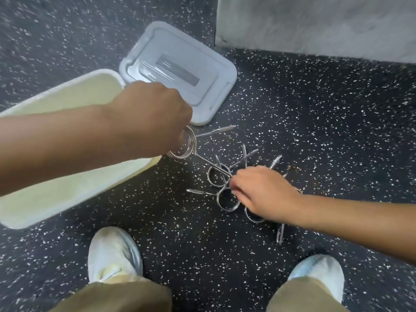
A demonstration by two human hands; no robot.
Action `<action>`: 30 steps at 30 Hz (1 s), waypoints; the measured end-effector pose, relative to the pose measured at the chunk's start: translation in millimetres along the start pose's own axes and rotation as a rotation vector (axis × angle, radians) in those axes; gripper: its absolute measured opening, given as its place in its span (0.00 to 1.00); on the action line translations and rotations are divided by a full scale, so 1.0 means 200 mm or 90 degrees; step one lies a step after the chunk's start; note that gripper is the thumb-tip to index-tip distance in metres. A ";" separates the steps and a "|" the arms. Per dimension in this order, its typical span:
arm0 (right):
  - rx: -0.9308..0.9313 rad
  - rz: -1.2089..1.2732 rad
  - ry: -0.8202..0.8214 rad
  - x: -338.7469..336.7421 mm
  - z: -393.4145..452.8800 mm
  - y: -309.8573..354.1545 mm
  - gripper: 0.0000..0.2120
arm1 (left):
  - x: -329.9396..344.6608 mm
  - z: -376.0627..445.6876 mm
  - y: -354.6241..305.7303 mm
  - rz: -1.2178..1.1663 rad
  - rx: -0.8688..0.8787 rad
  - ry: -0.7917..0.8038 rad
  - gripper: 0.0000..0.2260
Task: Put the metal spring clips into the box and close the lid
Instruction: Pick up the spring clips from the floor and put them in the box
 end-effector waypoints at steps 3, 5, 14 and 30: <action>-0.131 -0.130 0.005 0.04 0.11 0.04 0.06 | 0.01 -0.08 0.07 -0.038 -0.029 -0.025 0.16; -0.171 -0.176 0.021 0.05 0.16 0.06 0.09 | 0.04 -0.14 0.09 -0.085 -0.053 -0.040 0.14; -0.252 -0.303 0.091 0.11 0.24 0.11 0.06 | 0.25 -0.44 0.45 -0.149 -0.100 -0.142 0.12; -0.116 -0.180 -0.157 -0.12 0.23 0.27 0.07 | 0.70 -0.51 0.90 0.130 0.082 -0.159 0.03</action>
Point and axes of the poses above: each hand's wrist, its own z-axis towards the middle knuckle, its own x-axis out of the palm, y = z × x, the point moved 1 cm from there along z, towards the middle knuckle, and after that the axes turned 1 degree about -z, right-handed, at the moved point
